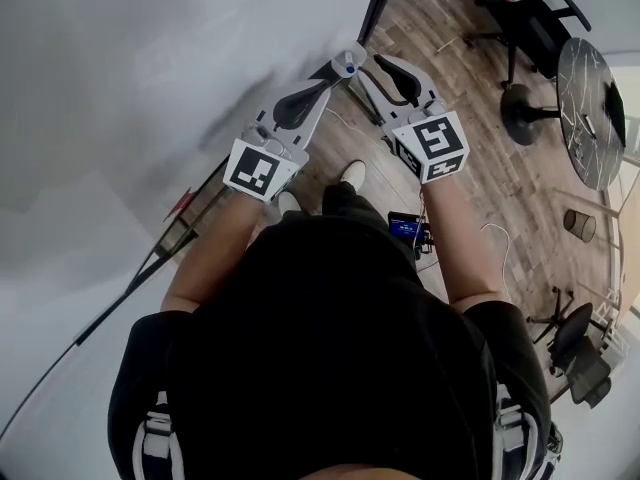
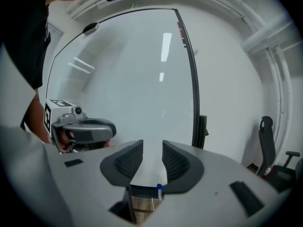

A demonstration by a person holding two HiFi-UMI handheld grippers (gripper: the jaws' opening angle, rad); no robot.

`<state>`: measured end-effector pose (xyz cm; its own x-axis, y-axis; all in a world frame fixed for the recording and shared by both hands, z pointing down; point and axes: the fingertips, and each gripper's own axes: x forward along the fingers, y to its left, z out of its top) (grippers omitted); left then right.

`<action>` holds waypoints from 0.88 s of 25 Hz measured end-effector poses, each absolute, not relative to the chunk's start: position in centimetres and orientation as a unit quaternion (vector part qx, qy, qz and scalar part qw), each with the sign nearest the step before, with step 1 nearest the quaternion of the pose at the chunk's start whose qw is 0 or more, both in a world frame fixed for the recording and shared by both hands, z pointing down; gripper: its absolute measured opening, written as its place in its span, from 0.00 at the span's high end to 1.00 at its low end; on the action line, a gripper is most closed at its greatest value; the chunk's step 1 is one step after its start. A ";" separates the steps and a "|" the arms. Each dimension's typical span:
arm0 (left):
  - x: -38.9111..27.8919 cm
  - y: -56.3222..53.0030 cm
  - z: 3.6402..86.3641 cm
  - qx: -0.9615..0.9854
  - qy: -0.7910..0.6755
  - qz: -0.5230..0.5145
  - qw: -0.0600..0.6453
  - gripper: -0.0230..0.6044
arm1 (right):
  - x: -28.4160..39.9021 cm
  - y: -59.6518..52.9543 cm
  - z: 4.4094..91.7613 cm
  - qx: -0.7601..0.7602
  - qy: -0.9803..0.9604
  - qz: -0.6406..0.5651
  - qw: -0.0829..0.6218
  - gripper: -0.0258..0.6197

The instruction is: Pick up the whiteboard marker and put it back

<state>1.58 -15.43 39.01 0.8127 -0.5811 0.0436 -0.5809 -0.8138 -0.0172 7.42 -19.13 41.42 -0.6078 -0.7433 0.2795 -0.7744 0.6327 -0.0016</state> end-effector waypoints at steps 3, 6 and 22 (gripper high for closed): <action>1.4 -14.6 38.1 -0.955 0.296 -0.022 0.009 0.96 | 7.3 -17.3 39.4 0.429 -0.895 0.055 0.105 0.77; 1.1 -13.6 37.3 -0.957 0.288 -0.019 0.009 0.96 | 7.0 -15.0 38.2 0.432 -0.896 0.045 0.089 0.79; -0.2 -8.1 34.5 -0.971 0.238 -0.015 0.015 0.96 | 3.2 -6.7 33.5 0.434 -0.900 0.023 0.012 0.93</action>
